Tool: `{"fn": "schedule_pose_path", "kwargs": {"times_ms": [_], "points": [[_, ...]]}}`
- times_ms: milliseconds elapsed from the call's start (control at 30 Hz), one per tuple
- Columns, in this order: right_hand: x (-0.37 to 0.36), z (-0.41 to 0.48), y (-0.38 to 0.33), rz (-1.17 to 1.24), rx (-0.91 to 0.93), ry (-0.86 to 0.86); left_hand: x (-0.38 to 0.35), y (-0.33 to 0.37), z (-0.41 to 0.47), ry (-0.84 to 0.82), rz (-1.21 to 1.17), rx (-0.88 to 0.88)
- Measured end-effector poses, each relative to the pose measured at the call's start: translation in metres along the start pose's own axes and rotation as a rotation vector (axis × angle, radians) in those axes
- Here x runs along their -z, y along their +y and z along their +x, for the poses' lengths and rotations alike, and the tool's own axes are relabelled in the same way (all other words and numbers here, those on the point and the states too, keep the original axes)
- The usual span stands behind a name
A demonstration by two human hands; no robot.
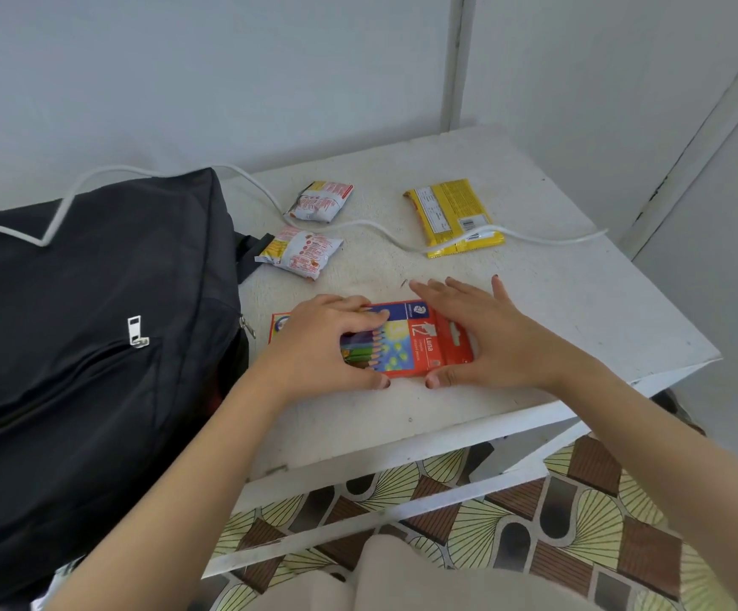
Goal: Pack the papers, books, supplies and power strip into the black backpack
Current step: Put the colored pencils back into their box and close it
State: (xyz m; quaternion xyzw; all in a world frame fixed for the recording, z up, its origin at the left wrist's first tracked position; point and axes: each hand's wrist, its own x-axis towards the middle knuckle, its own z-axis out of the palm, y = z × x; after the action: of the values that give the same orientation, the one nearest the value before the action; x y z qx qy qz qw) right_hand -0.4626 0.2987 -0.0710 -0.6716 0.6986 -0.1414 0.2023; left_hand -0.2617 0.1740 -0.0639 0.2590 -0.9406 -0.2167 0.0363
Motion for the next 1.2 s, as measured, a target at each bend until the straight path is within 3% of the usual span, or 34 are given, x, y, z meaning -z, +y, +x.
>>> {"fn": "schedule_pose_path", "kwargs": {"times_ms": [133, 333, 467, 533, 633, 733, 833, 967, 1033, 1100, 1200], "points": [[0.001, -0.003, -0.009, -0.071, 0.071, -0.055, -0.004, 0.003, -0.004, -0.006, -0.018, -0.004], [0.006, -0.014, -0.012, -0.071, 0.123, 0.210, 0.014, 0.012, -0.007, 0.063, -0.032, -0.100], [0.010, -0.023, -0.019, 0.359, -0.030, 0.265, 0.038, 0.015, -0.017, 0.195, -0.020, -0.083], [0.008, -0.026, -0.023, 0.581, -0.062, 0.251, 0.052, 0.013, -0.027, 0.330, -0.026, -0.143], [0.005, -0.027, -0.036, 0.849, -0.058, 0.232, 0.071, 0.006, -0.046, 0.623, 0.148, -0.262], [0.002, -0.027, -0.050, 0.990, -0.069, 0.222, 0.089, 0.000, -0.070, 0.745, 0.213, -0.248], [-0.004, -0.024, -0.064, 1.064, -0.090, 0.224, 0.097, -0.012, -0.102, 0.615, 0.196, -0.199], [-0.012, -0.018, -0.083, 1.121, -0.086, 0.255, 0.105, -0.043, -0.148, 0.134, 0.304, -0.033], [-0.017, -0.014, -0.093, 1.133, -0.088, 0.281, 0.108, -0.059, -0.169, -0.017, 0.358, 0.021], [-0.023, -0.010, -0.104, 1.135, -0.093, 0.314, 0.114, -0.068, -0.183, -0.041, 0.341, 0.029], [-0.033, -0.004, -0.125, 1.126, -0.109, 0.349, 0.130, -0.078, -0.192, 0.055, 0.329, -0.037]]}}
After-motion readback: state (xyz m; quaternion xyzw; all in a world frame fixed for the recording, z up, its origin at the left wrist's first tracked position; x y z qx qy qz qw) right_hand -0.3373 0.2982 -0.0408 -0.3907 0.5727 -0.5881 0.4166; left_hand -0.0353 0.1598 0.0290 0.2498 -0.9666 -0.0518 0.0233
